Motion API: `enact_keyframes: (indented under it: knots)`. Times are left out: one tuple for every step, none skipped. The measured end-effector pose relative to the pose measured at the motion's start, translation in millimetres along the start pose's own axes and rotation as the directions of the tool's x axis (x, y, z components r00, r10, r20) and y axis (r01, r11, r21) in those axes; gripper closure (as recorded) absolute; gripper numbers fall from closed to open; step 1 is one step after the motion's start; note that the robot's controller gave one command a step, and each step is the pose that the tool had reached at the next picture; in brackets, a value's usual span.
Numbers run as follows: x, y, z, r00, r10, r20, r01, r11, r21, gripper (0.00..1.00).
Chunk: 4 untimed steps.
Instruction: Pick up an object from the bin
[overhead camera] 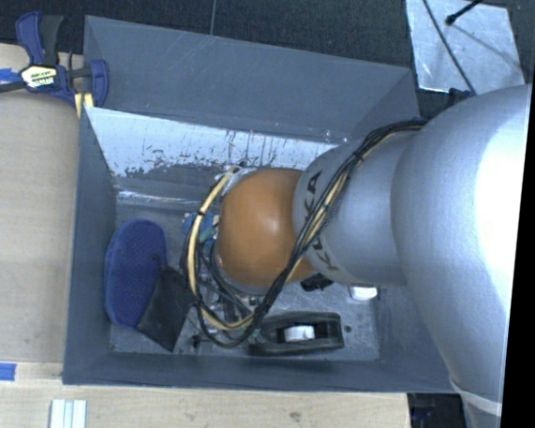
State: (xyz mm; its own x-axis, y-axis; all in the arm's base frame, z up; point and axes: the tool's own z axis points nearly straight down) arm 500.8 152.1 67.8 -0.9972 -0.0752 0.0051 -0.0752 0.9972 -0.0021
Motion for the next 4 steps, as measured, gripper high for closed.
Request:
enact_keyframes:
  knots:
    - [-31.4,28,-6,0.998,0.062,0.01,-0.062,0.998,-0.004,0.0]
    - [-30.5,26,-6,0.998,0.064,0.007,-0.064,0.998,-0.003,1.0]
    - [-20.9,14,-84,0.999,0.045,0.015,-0.045,0.999,-0.004,1.0]
    - [-20.8,16,-159,0.998,0.059,0.016,-0.059,0.998,-0.006,1.0]
